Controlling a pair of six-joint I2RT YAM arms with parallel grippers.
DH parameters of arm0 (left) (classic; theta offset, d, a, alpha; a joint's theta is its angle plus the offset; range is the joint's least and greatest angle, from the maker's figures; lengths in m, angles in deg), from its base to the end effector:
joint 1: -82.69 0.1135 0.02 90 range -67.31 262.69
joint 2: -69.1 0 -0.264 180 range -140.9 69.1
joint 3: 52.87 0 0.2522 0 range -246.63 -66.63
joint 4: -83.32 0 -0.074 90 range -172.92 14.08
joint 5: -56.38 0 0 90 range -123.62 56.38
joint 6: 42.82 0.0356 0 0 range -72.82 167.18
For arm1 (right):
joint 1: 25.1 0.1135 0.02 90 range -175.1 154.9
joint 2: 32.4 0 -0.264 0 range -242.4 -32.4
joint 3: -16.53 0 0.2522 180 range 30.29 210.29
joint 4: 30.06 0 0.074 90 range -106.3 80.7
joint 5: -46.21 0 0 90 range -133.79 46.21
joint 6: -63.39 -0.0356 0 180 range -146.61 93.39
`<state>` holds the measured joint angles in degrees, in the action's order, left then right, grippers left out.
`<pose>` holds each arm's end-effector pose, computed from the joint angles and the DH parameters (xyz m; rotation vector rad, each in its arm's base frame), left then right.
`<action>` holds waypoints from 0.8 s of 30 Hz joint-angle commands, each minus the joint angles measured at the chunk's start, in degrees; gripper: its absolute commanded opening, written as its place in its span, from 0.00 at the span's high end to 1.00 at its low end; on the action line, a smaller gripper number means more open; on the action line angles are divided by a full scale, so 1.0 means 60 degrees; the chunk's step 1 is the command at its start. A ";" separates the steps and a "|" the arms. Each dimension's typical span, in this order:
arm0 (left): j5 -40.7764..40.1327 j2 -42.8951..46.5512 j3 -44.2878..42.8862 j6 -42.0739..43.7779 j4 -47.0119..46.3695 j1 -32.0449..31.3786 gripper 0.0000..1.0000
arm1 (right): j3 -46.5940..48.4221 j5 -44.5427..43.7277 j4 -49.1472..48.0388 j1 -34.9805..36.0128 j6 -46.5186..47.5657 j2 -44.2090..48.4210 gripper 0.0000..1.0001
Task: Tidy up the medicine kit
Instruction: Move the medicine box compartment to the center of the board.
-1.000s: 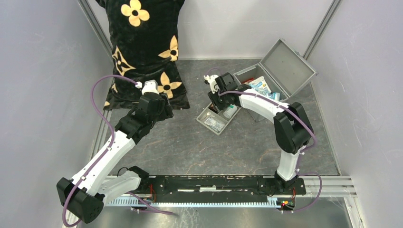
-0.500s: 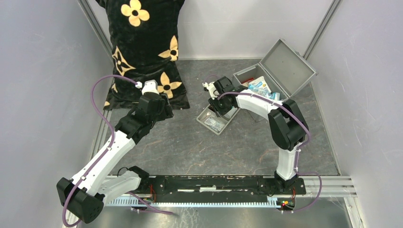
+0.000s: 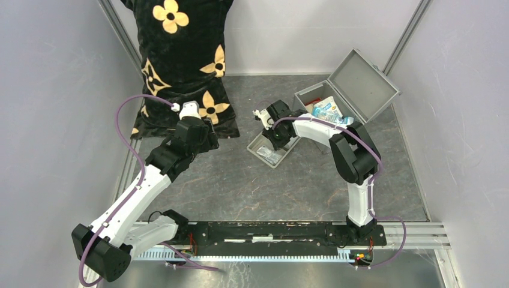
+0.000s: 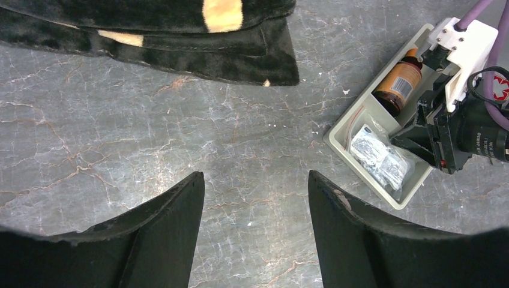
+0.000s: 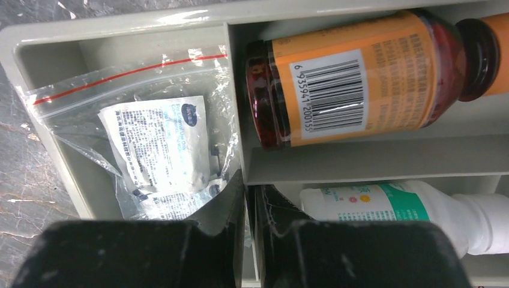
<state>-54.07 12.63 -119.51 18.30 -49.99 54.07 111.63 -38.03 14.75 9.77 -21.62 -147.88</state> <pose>0.1891 -0.0890 0.3142 -0.2011 2.1586 -0.1818 0.3392 0.2407 0.1647 -0.9606 2.5604 0.2880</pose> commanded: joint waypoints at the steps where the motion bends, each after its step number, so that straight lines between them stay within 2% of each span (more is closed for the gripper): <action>1: -0.0020 0.0030 -0.0341 0.0037 -0.0049 0.0024 0.29 | 0.0345 0.0155 -0.0138 0.0010 0.0236 -0.0315 0.89; 6: -0.0049 0.0061 -0.0334 0.0039 -0.0039 0.0024 0.29 | 0.0000 0.0486 -0.0458 0.0076 0.0042 0.0044 1.00; 12: -0.0049 0.0041 -0.0299 0.0031 -0.0080 0.0024 0.29 | -0.0224 0.0929 -0.0777 0.0564 0.0016 0.0716 1.00; 21: -0.0248 0.0283 -0.0250 0.0046 -0.0004 0.0024 0.29 | 0.0111 0.0883 -0.0137 0.1173 0.0866 0.0988 1.00; 24: -0.0374 0.0334 -0.0254 0.0068 0.0006 0.0024 0.29 | 0.0058 0.1280 0.0147 0.1315 0.1235 0.1048 1.00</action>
<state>-54.53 13.09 -119.51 18.30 -49.90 54.07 110.30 -34.19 14.44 17.38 -17.40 -145.90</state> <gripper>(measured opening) 0.704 0.012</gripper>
